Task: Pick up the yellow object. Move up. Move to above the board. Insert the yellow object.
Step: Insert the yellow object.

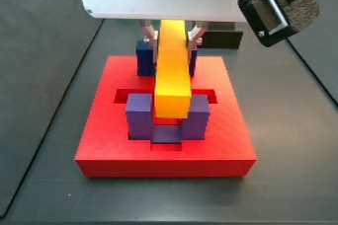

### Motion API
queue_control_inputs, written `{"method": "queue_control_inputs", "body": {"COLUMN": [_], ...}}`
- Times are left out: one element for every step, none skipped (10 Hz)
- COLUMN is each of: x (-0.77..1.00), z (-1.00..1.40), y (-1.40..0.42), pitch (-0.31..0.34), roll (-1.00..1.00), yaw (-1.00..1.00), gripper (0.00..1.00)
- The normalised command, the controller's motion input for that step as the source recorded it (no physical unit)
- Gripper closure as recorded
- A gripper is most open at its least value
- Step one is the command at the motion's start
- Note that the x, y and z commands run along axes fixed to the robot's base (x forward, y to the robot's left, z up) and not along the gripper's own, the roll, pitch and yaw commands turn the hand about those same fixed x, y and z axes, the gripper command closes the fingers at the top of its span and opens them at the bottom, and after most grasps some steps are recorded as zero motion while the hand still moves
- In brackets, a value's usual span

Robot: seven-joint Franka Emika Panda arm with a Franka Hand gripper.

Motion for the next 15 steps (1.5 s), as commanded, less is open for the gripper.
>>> {"method": "queue_control_inputs", "body": {"x": [0.00,-0.02,-0.10,-0.11,-0.09,-0.06,-0.02,0.00,0.00,0.00,-0.04,-0.17,-0.11,0.00,0.00], "z": [0.00,0.00,0.00,0.00,0.00,0.00,0.00,-0.01,-0.06,-0.09,-0.02,0.00,0.00,-0.01,-0.01], "y": [-0.03,0.00,0.00,0.00,0.00,0.00,0.00,-0.01,-0.02,-0.04,0.00,0.00,0.00,0.00,0.00], "pitch": [0.000,0.000,0.000,0.000,0.000,0.000,0.000,0.000,0.000,0.000,0.000,0.000,-0.001,-0.007,-0.004], "roll": [0.01,0.01,0.03,0.01,0.00,0.00,0.00,0.04,0.05,0.07,0.03,0.00,0.00,0.00,0.00], "yaw": [0.00,0.00,-0.04,-0.05,-0.03,-0.03,0.00,0.00,0.00,0.00,0.00,-0.01,-0.01,0.00,0.00], "gripper": [1.00,1.00,1.00,1.00,1.00,1.00,1.00,1.00,1.00,1.00,1.00,1.00,1.00,1.00,1.00]}}
